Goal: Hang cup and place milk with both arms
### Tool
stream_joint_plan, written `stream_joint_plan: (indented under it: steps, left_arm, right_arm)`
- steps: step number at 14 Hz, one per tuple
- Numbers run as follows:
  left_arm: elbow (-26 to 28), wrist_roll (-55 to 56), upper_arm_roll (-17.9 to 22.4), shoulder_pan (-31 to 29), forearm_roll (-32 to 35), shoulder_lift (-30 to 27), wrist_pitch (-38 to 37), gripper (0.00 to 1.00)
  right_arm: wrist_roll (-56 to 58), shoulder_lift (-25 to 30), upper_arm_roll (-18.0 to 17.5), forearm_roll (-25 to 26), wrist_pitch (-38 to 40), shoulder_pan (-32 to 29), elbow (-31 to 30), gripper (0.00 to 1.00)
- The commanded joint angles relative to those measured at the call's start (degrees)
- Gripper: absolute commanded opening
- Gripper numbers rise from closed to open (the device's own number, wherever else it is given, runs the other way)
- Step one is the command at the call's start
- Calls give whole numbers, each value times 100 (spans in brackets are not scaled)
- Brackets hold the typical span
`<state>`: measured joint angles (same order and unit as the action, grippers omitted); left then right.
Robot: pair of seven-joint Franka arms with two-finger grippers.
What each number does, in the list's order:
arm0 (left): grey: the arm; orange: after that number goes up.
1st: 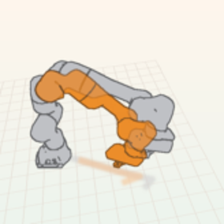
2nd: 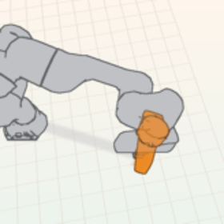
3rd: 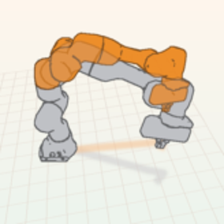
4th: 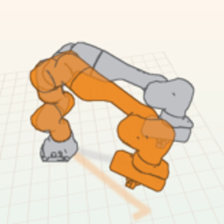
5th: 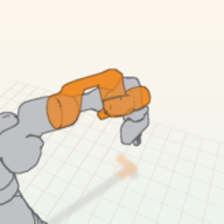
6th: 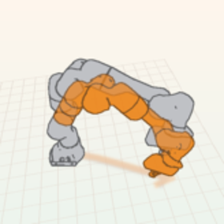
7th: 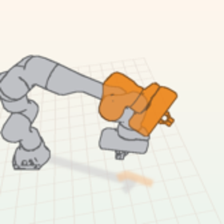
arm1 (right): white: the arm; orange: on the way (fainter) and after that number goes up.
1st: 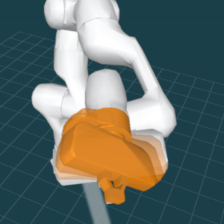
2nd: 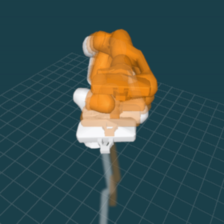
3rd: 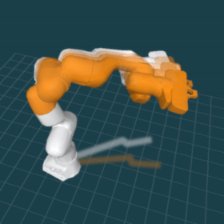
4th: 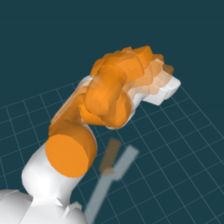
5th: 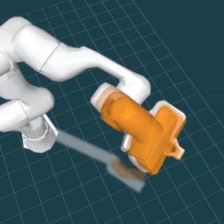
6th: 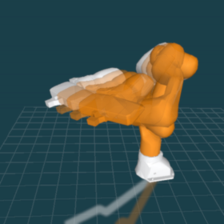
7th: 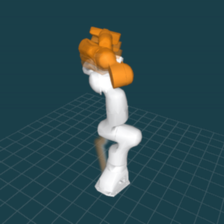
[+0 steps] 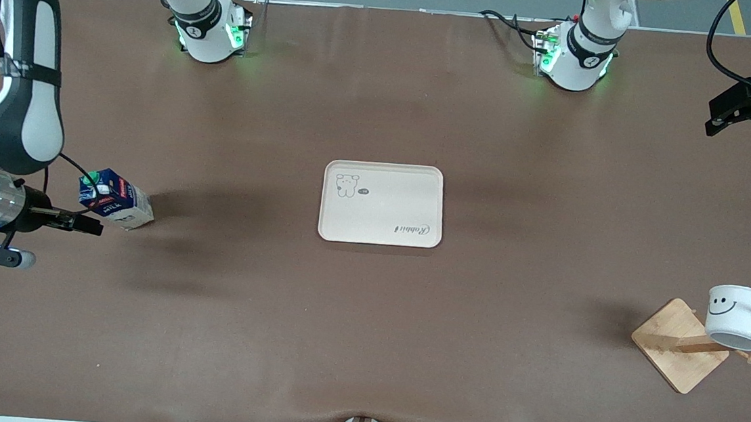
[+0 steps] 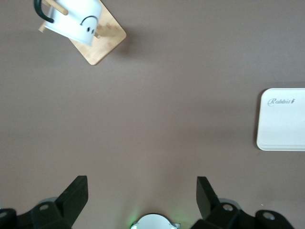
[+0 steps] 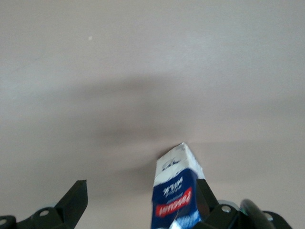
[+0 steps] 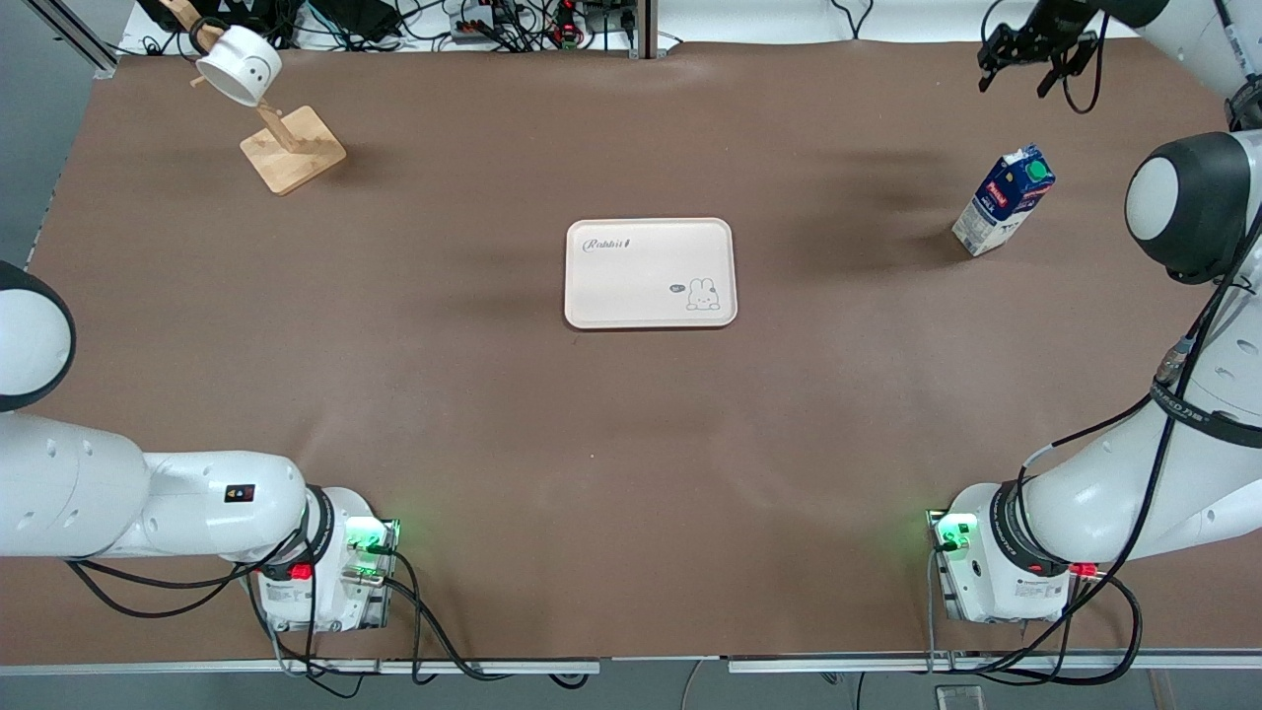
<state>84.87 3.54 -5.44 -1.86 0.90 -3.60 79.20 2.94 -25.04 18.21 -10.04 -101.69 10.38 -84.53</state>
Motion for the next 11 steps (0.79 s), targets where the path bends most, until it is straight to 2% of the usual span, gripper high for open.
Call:
stream_joint_plan:
  steps: [1,3,4,9,11]
  left_arm:
    - [179,42,-63,-104,-257,-158,-19,100]
    - [205,251,-106,-78,-205,-150,-1,100]
    - [231,305,-133,-69,-187,-132,51,100]
    - [293,297,-186,-69,199,-88,333,100]
    - [267,244,-186,-95,217,-97,411,100]
  right_arm:
    - [84,-247,-579,-112,658,-526,805,100]
    - [14,171,-1088,-121,790,-1000,737,100]
    - [13,305,-1230,-121,965,-1272,727,100]
    - [-4,955,-1293,-112,1668,-1459,692,100]
    - [-30,1507,-1302,-42,1801,-1459,195,100]
